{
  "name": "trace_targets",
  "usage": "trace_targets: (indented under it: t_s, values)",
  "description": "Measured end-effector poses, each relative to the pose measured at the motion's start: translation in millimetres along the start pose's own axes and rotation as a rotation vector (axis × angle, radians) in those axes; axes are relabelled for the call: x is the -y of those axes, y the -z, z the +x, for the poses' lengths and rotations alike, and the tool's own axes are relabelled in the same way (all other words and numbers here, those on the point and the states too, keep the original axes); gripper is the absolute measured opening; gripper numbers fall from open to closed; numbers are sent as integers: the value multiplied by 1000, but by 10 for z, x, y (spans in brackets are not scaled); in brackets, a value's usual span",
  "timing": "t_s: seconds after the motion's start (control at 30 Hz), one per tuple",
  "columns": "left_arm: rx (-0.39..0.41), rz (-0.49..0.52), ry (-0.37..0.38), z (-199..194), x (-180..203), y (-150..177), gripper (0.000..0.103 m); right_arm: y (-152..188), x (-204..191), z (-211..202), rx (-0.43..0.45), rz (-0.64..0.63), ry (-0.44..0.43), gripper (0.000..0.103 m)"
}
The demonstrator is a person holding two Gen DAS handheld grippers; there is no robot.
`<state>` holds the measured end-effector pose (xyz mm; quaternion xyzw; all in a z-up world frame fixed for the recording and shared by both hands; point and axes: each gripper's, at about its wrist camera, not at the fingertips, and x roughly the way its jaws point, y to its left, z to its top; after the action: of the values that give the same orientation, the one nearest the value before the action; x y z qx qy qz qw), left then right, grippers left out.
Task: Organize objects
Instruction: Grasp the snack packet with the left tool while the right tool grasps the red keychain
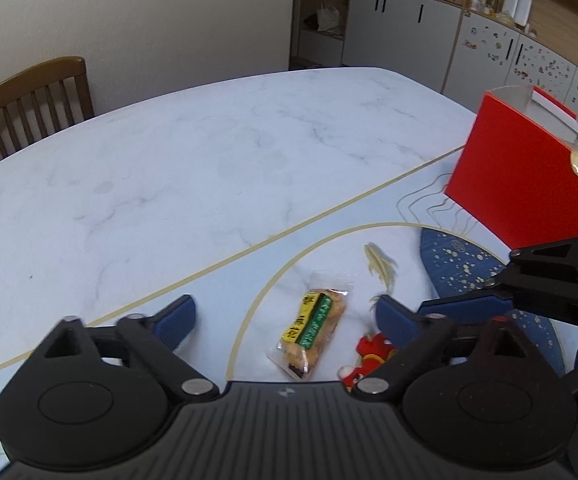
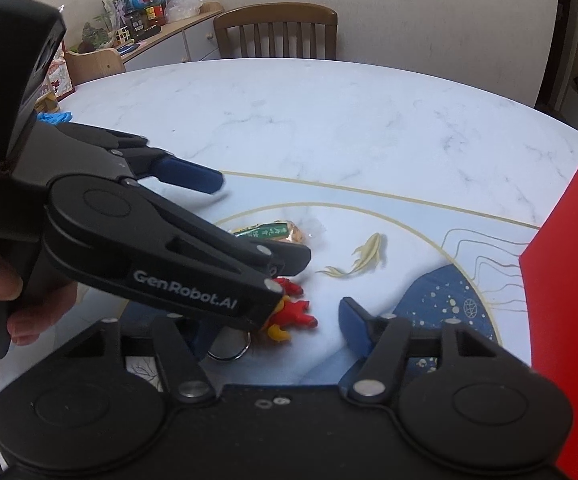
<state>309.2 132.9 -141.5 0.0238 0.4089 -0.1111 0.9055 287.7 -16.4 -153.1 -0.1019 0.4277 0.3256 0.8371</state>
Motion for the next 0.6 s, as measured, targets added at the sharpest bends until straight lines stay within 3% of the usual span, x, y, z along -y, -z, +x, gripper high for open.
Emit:
trace_targets:
  t_s: [0.03, 0.17, 0.33, 0.53, 0.6]
  values:
    - [-1, 5, 2, -1, 12, -1, 80, 2, 2, -3, 0, -1, -1, 57]
    - [-16, 16, 23, 11, 55, 9, 68, 17, 8, -18, 2, -8, 2, 51]
    - [-20, 44, 25, -2, 105, 21, 46, 23, 23, -33, 2, -14, -7, 41]
    - [-30, 32, 40, -24, 90, 15, 22, 27, 19, -47, 1, -14, -8, 38]
    - [-36, 23, 45, -40, 83, 22, 21, 41, 20, -63, -1, -12, -3, 37]
